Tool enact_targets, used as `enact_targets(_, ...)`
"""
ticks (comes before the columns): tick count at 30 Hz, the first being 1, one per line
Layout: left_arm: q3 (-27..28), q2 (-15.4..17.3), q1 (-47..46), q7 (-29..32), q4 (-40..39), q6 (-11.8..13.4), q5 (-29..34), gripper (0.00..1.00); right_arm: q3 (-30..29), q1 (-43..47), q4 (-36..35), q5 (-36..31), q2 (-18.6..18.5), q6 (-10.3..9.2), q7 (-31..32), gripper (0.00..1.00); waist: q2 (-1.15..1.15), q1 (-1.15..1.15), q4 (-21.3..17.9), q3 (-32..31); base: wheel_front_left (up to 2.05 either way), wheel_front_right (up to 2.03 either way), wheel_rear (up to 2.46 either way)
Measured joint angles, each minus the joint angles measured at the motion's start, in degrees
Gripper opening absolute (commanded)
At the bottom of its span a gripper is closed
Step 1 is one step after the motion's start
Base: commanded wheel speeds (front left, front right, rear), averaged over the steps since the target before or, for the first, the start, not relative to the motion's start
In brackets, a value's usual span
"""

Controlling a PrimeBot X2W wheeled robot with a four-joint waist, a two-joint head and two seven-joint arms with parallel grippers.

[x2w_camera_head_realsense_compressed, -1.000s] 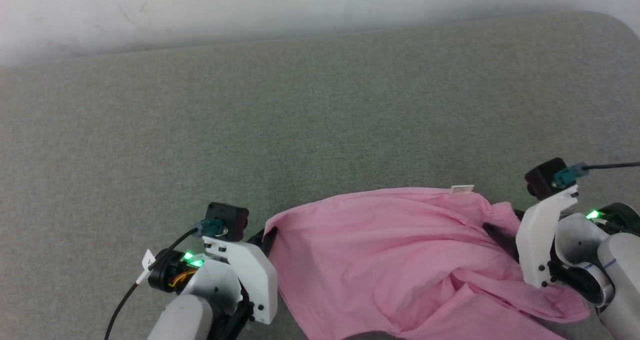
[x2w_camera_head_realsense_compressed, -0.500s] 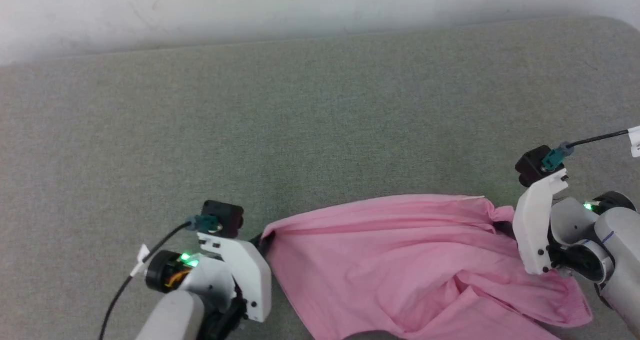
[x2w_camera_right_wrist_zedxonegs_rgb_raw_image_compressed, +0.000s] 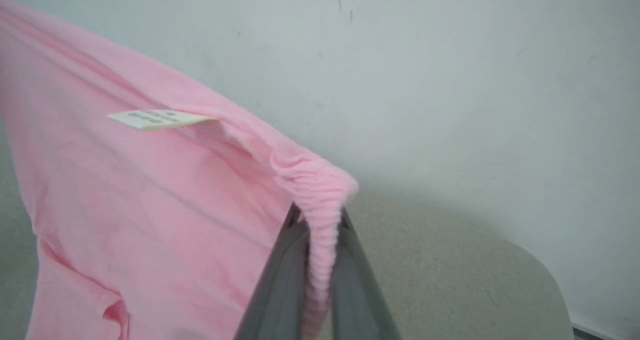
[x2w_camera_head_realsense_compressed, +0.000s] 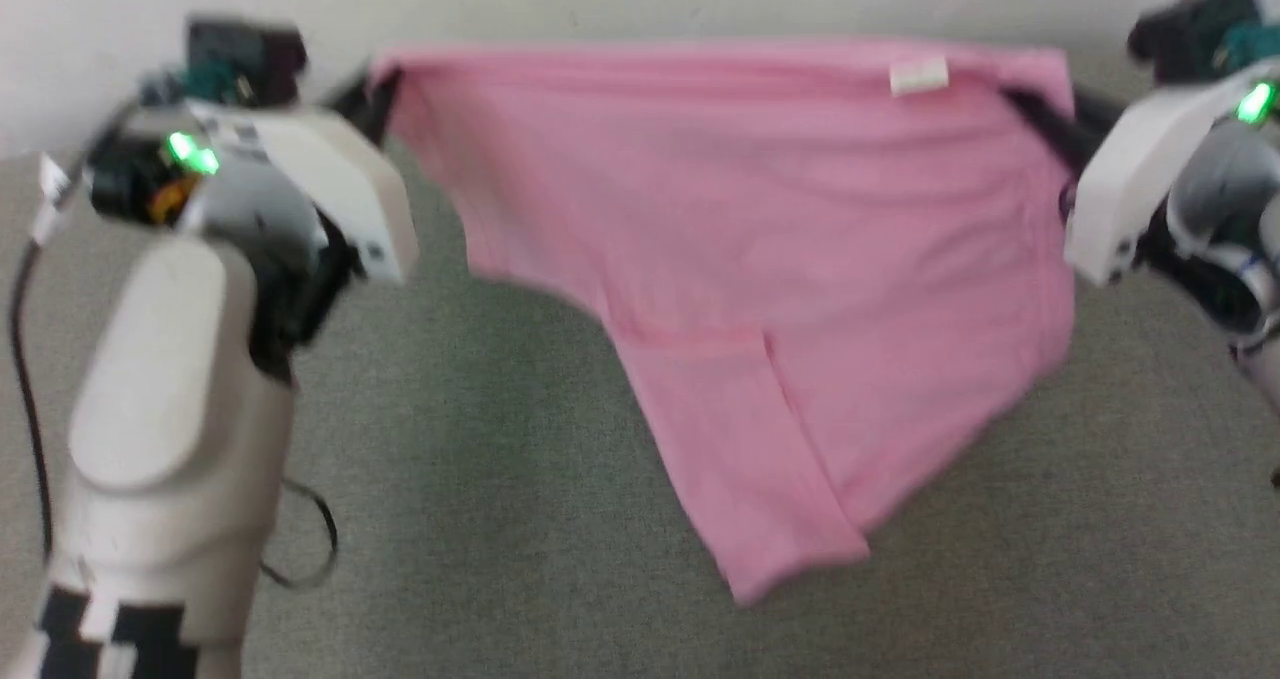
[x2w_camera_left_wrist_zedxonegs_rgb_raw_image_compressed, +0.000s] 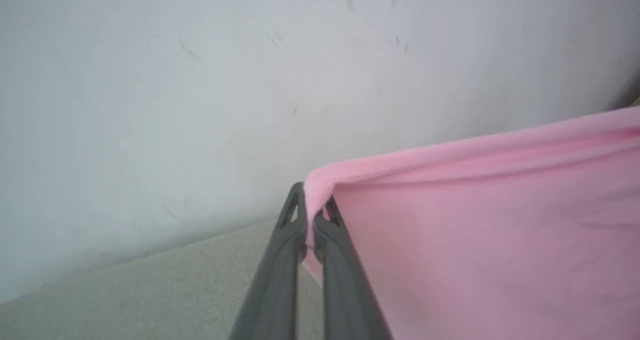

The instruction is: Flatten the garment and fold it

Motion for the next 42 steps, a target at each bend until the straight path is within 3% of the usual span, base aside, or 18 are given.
enact_targets(4,0.51,0.63,-9.26,-3.77,4.99,-0.01,1.48,0.0,-2.09,-6.38,1.92,-2.55,1.97,0.01,-4.28,0.0,0.0,0.01,-0.3,1.86,0.0,0.0,0.0)
enact_targets(11,0.54,0.68,-30.32,-17.3,15.13,1.16,6.86,0.0,-6.97,-22.64,7.62,-9.67,5.64,0.03,-19.05,0.0,0.0,0.02,-1.51,7.99,0.0,0.0,0.0)
enact_targets(21,0.25,-0.05,-40.24,-27.53,28.02,1.68,7.65,0.0,-2.8,-30.26,14.23,-11.9,8.68,0.0,-27.83,0.0,0.0,0.01,-2.29,14.13,0.0,0.0,0.0)
enact_targets(27,0.04,-2.1,-37.66,-30.71,34.83,1.6,6.79,0.0,2.59,-27.3,18.71,-9.05,10.16,-0.01,-29.03,0.0,0.0,0.01,-1.68,16.18,0.0,0.0,0.0)
enact_targets(33,0.46,-3.65,-26.96,-33.51,38.29,1.1,4.65,0.0,6.38,-17.39,20.12,-5.35,10.39,-0.01,-29.51,0.0,0.0,0.0,-0.69,14.53,0.0,0.0,0.0)
enact_targets(39,2.16,-3.91,-10.95,-35.3,34.15,1.19,1.98,0.0,5.88,-2.2,12.1,-3.42,10.16,-0.02,-29.81,0.0,0.0,-0.01,-0.3,10.42,0.0,0.0,0.0)
enact_targets(42,2.69,-3.67,-0.35,-35.54,28.75,2.78,1.52,0.0,5.25,6.23,7.28,-4.05,9.88,-0.02,-29.82,0.0,0.0,-0.01,-0.38,7.93,0.0,0.0,0.0)
